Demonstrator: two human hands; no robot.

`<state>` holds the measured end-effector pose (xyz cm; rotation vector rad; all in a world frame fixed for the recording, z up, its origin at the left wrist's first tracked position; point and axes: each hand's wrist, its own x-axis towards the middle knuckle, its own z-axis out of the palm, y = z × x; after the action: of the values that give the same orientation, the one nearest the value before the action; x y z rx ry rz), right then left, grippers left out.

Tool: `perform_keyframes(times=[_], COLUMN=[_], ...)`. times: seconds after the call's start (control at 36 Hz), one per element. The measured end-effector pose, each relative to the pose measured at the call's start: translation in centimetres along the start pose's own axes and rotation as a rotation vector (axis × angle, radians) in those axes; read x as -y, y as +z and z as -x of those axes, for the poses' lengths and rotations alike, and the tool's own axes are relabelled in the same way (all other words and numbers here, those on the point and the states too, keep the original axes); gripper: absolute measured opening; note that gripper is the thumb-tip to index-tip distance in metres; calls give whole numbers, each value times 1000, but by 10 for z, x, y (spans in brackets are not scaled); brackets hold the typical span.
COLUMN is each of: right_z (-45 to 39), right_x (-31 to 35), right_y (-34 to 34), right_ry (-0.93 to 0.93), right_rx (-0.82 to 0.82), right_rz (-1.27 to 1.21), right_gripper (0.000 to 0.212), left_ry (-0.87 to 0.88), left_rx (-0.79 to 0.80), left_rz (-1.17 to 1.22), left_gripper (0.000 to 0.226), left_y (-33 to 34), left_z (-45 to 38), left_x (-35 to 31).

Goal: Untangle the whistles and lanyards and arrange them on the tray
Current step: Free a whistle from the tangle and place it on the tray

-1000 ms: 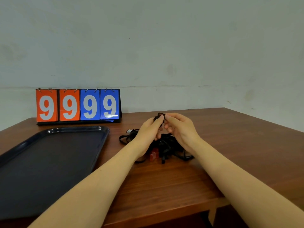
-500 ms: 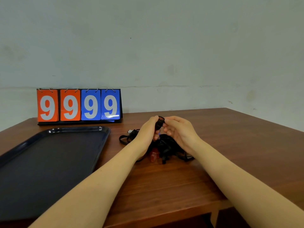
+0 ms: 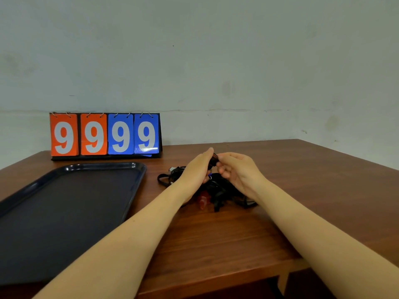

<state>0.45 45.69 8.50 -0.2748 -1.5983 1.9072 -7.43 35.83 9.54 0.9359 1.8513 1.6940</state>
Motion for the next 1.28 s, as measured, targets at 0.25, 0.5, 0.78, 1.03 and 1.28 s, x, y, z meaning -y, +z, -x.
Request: perform_keyframes(times=[0.25,0.5,0.78,1.03,1.28], right_z=[2,5,11,5,7], right_x=[-1,-2,-5,-6,3], right_y=[0,5,11,8,3], right_ry=[-52,-125,-362,-386,-366], right_rx=[-17,-67,-95,-106,-264], right_rz=[248,326,395,488,308], right_gripper=[15,16,20,27,13], left_ry=[47,74,10,-21,127], left_rx=[12,35,37,122,-172], left_rz=[10,54,325,522,165], left_gripper=[25,28,38,38,28], left_y=[-7,-7,-2,-1,-3], left_z=[3,-1,-3,-6,-4], left_x=[5,11,8,7,6])
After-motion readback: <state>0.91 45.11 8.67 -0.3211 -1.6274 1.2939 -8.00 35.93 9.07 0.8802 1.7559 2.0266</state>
